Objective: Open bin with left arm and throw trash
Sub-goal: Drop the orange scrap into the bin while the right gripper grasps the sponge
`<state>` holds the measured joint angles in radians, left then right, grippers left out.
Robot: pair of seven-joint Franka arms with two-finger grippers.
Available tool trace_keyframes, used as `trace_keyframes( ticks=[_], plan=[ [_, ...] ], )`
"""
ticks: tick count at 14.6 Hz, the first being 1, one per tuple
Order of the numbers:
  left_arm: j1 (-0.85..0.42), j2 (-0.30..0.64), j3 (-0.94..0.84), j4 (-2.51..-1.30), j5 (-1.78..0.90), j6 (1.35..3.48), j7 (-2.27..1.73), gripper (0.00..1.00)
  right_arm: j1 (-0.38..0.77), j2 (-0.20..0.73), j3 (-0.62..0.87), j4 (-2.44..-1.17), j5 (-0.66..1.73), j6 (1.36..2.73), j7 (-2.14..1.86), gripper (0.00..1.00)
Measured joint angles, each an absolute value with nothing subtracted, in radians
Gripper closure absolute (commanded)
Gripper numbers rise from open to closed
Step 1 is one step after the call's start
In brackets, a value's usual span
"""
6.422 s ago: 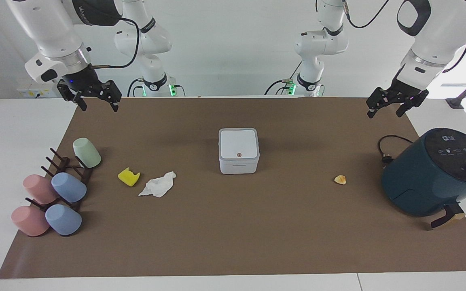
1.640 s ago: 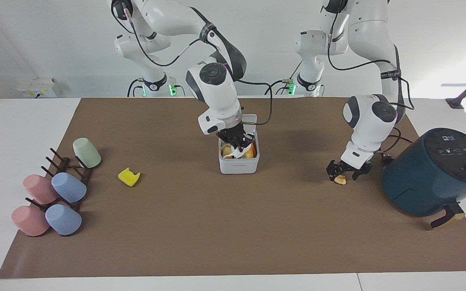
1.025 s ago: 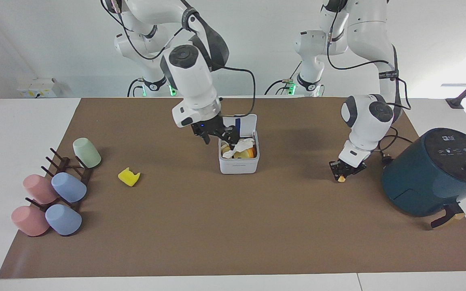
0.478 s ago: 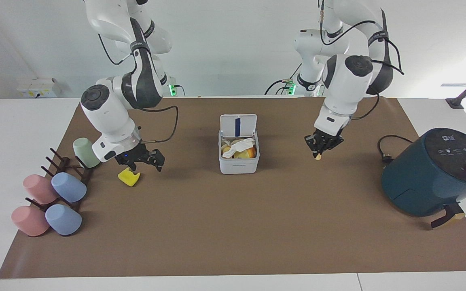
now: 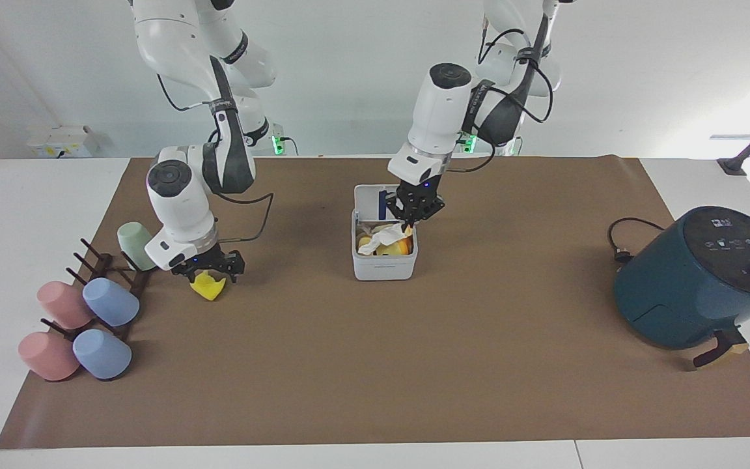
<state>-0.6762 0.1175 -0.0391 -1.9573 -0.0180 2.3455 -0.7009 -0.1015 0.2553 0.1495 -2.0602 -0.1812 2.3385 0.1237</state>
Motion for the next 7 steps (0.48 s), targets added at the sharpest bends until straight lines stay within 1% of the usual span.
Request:
trace_keyframes(
  ticks=[1, 3, 4, 5, 6, 7],
  plan=[
    [-0.692, 0.142, -0.039, -1.958, -0.018, 2.382, -0.715, 1.00, -0.102, 0.268, 0.151, -2.060, -0.182, 2.350, 0.114, 0.01],
    [-0.702, 0.192, -0.039, -1.959, -0.018, 2.423, -0.721, 1.00, -0.102, 0.284, 0.150, -2.059, -0.183, 2.363, 0.101, 0.09],
    [-0.702, 0.210, -0.037, -1.960, -0.018, 2.431, -0.721, 1.00, -0.104, 0.287, 0.150, -2.059, -0.183, 2.363, 0.098, 0.15],
    [-0.702, 0.223, -0.037, -1.962, -0.018, 2.437, -0.720, 1.00, -0.109, 0.288, 0.150, -2.059, -0.183, 2.365, 0.091, 0.29],
    [-0.704, 0.235, -0.037, -1.965, -0.018, 2.438, -0.720, 1.00, -0.115, 0.289, 0.149, -2.059, -0.183, 2.370, 0.072, 0.59],
    [-0.706, 0.244, -0.038, -1.966, -0.018, 2.441, -0.720, 1.00, -0.124, 0.289, 0.149, -2.058, -0.183, 2.374, 0.047, 0.82]
  ],
)
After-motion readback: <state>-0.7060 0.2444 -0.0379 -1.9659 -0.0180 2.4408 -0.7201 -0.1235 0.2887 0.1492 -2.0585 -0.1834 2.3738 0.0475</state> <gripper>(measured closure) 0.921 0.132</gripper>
